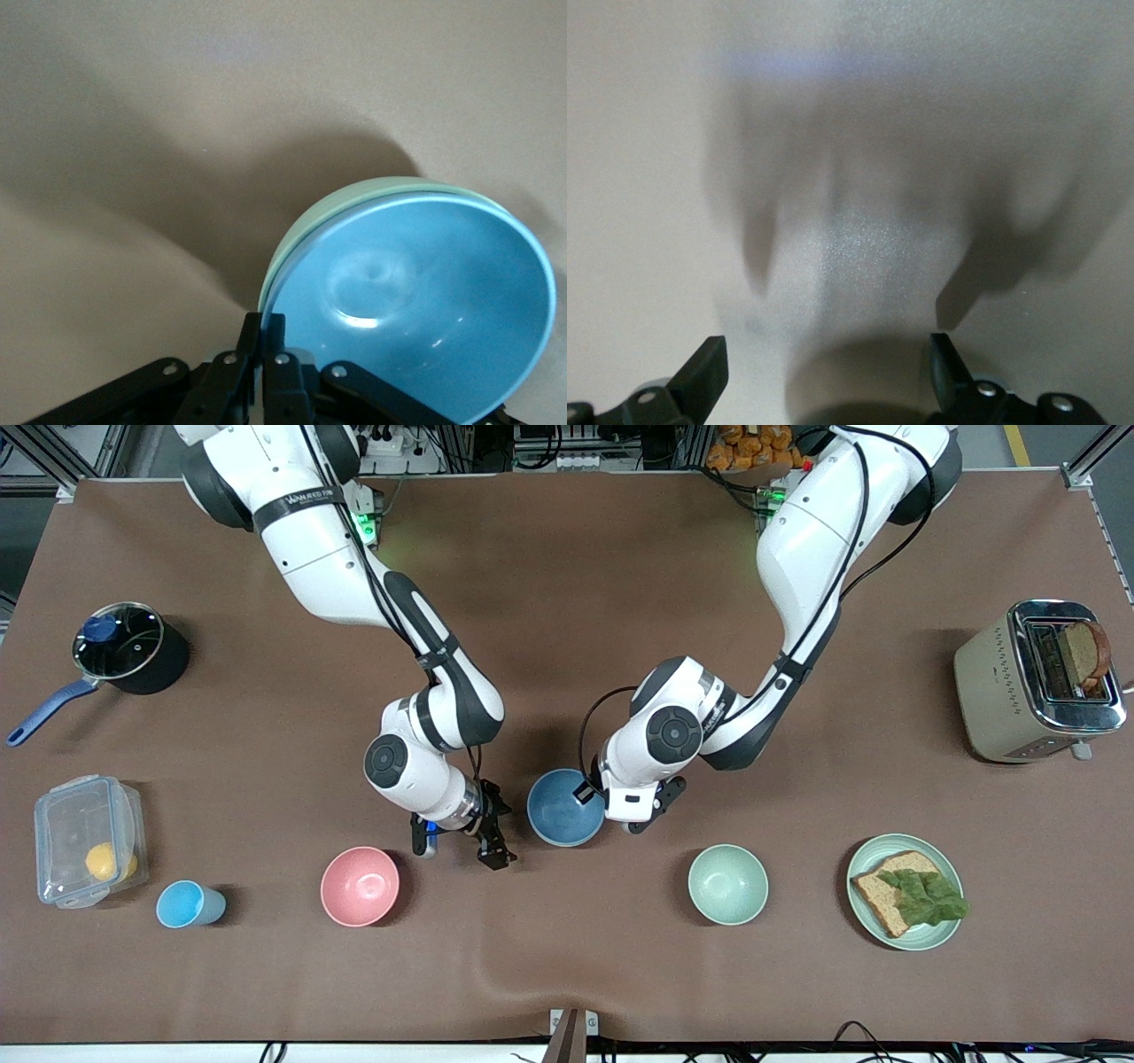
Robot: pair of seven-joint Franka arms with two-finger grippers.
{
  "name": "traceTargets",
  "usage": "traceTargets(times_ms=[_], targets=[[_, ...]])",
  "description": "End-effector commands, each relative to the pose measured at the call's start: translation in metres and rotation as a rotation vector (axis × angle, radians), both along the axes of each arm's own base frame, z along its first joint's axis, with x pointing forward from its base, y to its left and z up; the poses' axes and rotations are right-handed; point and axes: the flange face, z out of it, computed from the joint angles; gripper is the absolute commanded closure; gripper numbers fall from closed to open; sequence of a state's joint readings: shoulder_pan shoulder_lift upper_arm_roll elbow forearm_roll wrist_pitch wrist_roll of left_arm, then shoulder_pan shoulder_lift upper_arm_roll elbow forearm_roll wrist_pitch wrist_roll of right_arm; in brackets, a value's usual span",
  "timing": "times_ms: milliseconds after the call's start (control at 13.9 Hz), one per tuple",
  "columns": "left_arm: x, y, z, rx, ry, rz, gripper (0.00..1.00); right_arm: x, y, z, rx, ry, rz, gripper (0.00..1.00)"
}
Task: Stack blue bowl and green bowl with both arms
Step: 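Open the left gripper to release the blue bowl inside the green bowl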
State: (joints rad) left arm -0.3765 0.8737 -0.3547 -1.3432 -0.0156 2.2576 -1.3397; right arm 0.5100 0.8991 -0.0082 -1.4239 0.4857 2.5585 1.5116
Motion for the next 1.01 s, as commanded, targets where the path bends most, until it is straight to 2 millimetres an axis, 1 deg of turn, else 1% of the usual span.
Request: traceTargets(times_ms=[0,144,360,792,864,936], targets=[[0.002,-0.002,-0.003,0.013,-0.024,-0.011,1.0,0.002,0.005,-0.001,0.015,-0.009,-0.008,0.0],[0.002,-0.002,-0.002,0.013,-0.026,-0.012,1.0,0.003,0.006,0.002,0.015,-0.016,-0.004,0.0],[0.005,-0.001,0.007,0.024,-0.057,-0.03,1.0,0.005,0.008,0.007,0.015,-0.026,0.001,0.0],[0.006,0.001,0.004,0.049,-0.077,-0.05,1.0,0.011,0.008,0.021,0.007,-0.048,0.018,0.0],[0.006,0.001,0.004,0.047,-0.074,-0.043,1.0,0.01,0.009,0.02,0.006,-0.047,0.02,0.0],[0.006,0.002,0.005,0.045,-0.073,-0.039,0.93,0.009,0.01,0.02,0.005,-0.047,0.022,0.0]])
